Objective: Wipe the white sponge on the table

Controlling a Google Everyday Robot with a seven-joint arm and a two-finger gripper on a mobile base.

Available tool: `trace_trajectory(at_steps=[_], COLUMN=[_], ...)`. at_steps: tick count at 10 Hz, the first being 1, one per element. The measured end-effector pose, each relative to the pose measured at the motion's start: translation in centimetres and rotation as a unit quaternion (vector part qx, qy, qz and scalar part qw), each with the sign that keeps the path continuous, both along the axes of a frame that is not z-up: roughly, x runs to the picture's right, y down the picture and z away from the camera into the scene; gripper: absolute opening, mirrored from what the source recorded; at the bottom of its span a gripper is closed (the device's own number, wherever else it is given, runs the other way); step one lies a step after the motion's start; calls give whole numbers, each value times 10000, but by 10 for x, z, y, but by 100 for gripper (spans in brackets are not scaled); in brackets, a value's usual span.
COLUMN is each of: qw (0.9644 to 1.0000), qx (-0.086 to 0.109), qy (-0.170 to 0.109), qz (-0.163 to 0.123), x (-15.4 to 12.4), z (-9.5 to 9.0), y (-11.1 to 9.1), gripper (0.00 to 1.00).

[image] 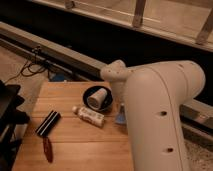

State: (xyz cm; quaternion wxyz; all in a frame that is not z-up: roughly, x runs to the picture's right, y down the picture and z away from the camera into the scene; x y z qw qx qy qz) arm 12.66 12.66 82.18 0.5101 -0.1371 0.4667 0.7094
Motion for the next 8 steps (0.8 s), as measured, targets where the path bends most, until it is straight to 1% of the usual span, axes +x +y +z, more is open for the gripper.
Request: trace_trajectory(at_steps=[1, 2, 3, 5, 6, 7, 8], qw=[10000, 9998, 9998, 9997, 9997, 9996, 9995], qx=[-40, -98, -89, -130, -151, -178, -198], qy=[-81, -165, -165, -183, -205, -226, -256], qz=[-39, 12, 6, 8, 5, 9, 8], x=[-6, -13, -13, -14, -16, -18, -24], z=[1, 1, 3, 7, 8, 8, 10], y=[-2, -2, -4, -8, -8, -8, -11], gripper=[9, 11, 15, 32, 34, 32, 25])
